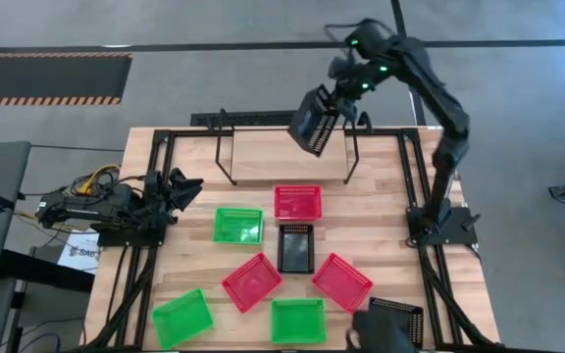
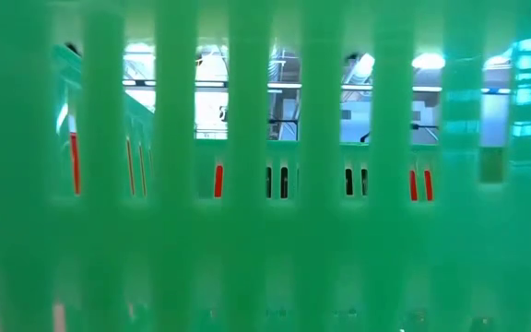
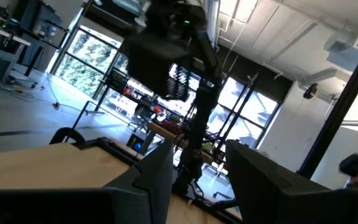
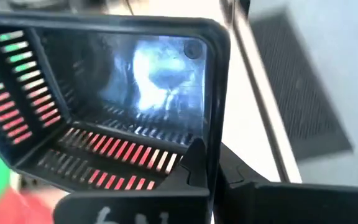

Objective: Stack baskets on shelf by color
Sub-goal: Put the top right black bin on the shelf, then put the top green bin on the shelf

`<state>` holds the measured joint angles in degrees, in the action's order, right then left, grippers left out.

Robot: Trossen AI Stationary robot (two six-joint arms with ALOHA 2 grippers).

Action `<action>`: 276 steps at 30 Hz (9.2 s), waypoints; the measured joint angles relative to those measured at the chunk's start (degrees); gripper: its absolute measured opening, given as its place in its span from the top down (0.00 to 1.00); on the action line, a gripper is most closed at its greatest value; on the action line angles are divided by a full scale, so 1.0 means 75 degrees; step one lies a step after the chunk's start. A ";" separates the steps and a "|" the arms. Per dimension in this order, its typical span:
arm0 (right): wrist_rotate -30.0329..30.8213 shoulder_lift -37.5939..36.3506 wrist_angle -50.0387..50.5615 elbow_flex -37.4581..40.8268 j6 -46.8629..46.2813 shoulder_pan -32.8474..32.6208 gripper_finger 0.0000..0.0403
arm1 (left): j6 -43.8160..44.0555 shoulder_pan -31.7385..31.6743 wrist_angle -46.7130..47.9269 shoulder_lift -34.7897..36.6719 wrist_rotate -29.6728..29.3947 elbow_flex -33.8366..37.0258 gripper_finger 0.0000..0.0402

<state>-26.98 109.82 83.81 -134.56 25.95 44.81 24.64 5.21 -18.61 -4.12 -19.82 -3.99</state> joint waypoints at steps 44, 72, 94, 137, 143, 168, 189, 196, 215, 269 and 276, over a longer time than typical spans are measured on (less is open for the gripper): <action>0.3882 0.3181 0.0311 0.1413 0.1775 -0.0040 0.99 | 0.0048 -0.0002 0.0840 0.0000 0.0155 0.0000 0.66; 0.2780 0.1587 0.0626 0.1524 0.0174 -0.1473 0.98 | 0.0234 -0.0001 0.0830 0.0000 0.0191 0.0000 0.66; 0.3794 0.1613 0.0334 0.3509 -0.0526 -0.2023 1.00 | 0.0286 -0.0002 0.0813 0.0000 0.0579 0.0000 0.66; 0.4016 0.1106 0.0128 0.4671 -0.0624 -0.2364 1.00 | 0.0280 0.0001 0.0821 0.0000 0.0567 0.0000 0.66; 0.4057 0.0514 -0.0031 0.4478 -0.0719 -0.2459 1.00 | 0.0275 0.0001 0.0833 0.0000 0.0444 0.0000 0.66; 0.5537 -0.4797 -0.1301 0.3515 -0.5113 -0.5830 1.00 | 0.0287 0.0156 0.7177 -0.6082 0.0767 -0.5353 1.00; 0.6239 -0.5998 -0.2724 0.3519 -0.4984 -0.7683 1.00 | -0.2055 0.0149 0.9165 -1.0282 0.3192 -0.7613 0.82; 0.6222 -0.6172 -0.2690 0.3520 -0.4800 -0.7935 1.00 | -0.2850 0.0143 0.9173 -1.0979 0.3007 -0.7895 0.63; 0.6161 -0.6288 -0.2660 0.3520 -0.4196 -0.8275 0.99 | -0.1349 0.0216 0.9028 -1.1677 0.4076 -0.8399 0.61; 0.5587 -0.6295 -0.2833 0.3520 -0.4406 -0.8273 0.98 | -0.4432 -0.2048 0.9488 -1.1721 0.2799 -0.7701 0.61; 0.5581 -0.6295 -0.3030 0.3520 -0.4406 -0.8273 0.98 | -0.4328 -0.2109 0.8979 -1.1724 0.3073 -0.7190 0.61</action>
<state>14.87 62.61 61.08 -108.16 -7.09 -17.23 -7.82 -10.61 48.73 -92.05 3.22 -57.92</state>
